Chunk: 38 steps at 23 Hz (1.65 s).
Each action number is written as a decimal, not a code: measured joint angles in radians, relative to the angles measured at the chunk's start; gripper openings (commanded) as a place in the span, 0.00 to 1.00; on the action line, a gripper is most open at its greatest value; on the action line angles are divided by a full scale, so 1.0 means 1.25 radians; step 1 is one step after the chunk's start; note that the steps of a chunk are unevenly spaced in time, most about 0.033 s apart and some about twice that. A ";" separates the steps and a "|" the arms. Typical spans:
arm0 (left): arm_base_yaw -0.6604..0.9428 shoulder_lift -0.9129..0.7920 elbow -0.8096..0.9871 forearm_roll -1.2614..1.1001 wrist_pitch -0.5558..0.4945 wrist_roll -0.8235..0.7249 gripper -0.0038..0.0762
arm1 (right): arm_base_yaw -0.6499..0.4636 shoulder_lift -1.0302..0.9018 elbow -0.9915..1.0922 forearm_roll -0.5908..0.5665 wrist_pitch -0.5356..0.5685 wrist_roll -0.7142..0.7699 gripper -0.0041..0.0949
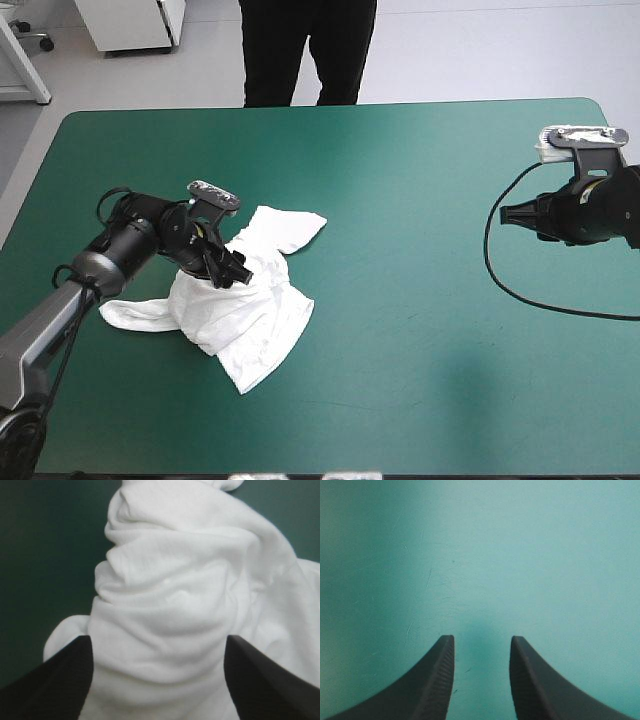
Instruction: Fold the cloth
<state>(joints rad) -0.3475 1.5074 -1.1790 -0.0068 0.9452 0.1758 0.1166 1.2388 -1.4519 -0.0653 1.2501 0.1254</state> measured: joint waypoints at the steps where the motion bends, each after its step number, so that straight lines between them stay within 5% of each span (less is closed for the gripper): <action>1: 0.000 0.028 -0.003 -0.001 0.000 0.003 0.70 | 0.000 0.000 0.000 -0.001 0.000 0.000 0.39; 7: 0.000 0.127 -0.006 -0.001 -0.016 0.008 0.70 | 0.000 0.000 0.001 -0.002 0.000 0.003 0.39; 10: 0.000 0.166 -0.010 -0.004 -0.039 0.010 0.61 | 0.000 0.000 0.001 -0.002 0.000 0.003 0.39; 14: -0.008 0.194 -0.025 -0.028 -0.040 0.085 0.03 | 0.000 0.000 0.001 -0.007 0.000 0.003 0.39; 26: -0.343 0.230 -0.113 -0.085 -0.052 0.180 0.04 | 0.000 0.000 0.001 -0.003 0.000 0.011 0.39; 32: -0.392 0.232 -0.119 -0.093 -0.051 0.180 0.06 | 0.000 0.000 0.001 -0.002 0.000 0.011 0.39; 38: -0.393 0.232 -0.120 -0.094 -0.062 0.178 0.60 | 0.000 0.000 0.001 -0.001 0.000 0.011 0.39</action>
<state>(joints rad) -0.8391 1.7970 -1.3290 -0.1237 0.8672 0.3980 0.1166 1.2388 -1.4511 -0.0668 1.2501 0.1397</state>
